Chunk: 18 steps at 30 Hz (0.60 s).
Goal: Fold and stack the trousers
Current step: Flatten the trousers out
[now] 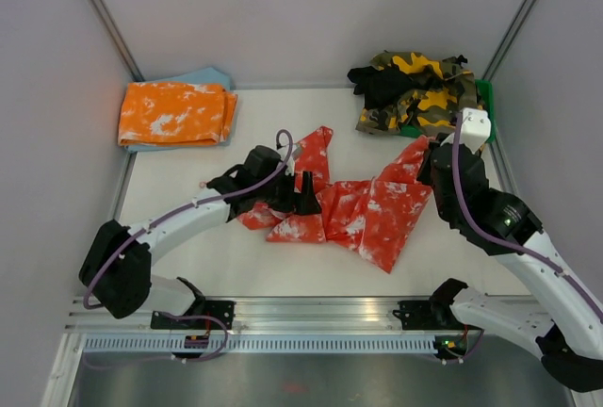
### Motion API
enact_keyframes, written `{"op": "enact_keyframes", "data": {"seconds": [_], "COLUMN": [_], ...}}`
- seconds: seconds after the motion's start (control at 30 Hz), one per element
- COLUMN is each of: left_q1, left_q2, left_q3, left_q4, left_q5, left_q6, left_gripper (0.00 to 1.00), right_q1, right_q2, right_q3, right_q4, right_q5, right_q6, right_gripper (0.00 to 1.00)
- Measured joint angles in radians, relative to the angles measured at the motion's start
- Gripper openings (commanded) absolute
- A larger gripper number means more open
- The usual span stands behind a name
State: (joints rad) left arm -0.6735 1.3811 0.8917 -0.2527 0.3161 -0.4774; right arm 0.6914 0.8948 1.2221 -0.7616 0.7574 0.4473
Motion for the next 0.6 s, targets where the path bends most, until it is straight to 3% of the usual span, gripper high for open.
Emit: {"op": "enact_keyframes", "data": {"seconds": [0.03, 0.13, 0.17, 0.23, 0.4, 0.6], "left_q1": [-0.001, -0.016, -0.030, -0.061, -0.119, -0.111], "left_q2": [0.010, 0.037, 0.049, 0.079, 0.163, 0.067], "left_q3": [0.017, 0.055, 0.065, 0.082, 0.124, 0.138], "left_q4": [0.004, 0.046, 0.057, 0.067, 0.052, -0.063], "left_q5": [0.002, 0.006, 0.006, 0.004, -0.026, -0.186], "left_q6": [0.003, 0.008, 0.011, 0.024, 0.045, 0.073], "left_gripper": [0.87, 0.58, 0.35, 0.05, 0.02, 0.02], "right_q1": [0.000, 0.000, 0.000, 0.000, 0.000, 0.000], "right_q2": [-0.005, -0.017, -0.019, -0.019, -0.014, -0.008], "right_q3": [-0.003, -0.017, -0.022, -0.030, -0.036, -0.010], "right_q4": [0.003, 0.005, 0.005, 0.006, -0.002, -0.038], "right_q5": [-0.001, -0.001, 0.000, 0.000, 0.015, 0.053], "right_q6": [-0.001, -0.002, -0.002, 0.000, 0.011, 0.029], "right_gripper": [0.00, 0.00, 0.00, 0.00, 0.00, 0.00]}}
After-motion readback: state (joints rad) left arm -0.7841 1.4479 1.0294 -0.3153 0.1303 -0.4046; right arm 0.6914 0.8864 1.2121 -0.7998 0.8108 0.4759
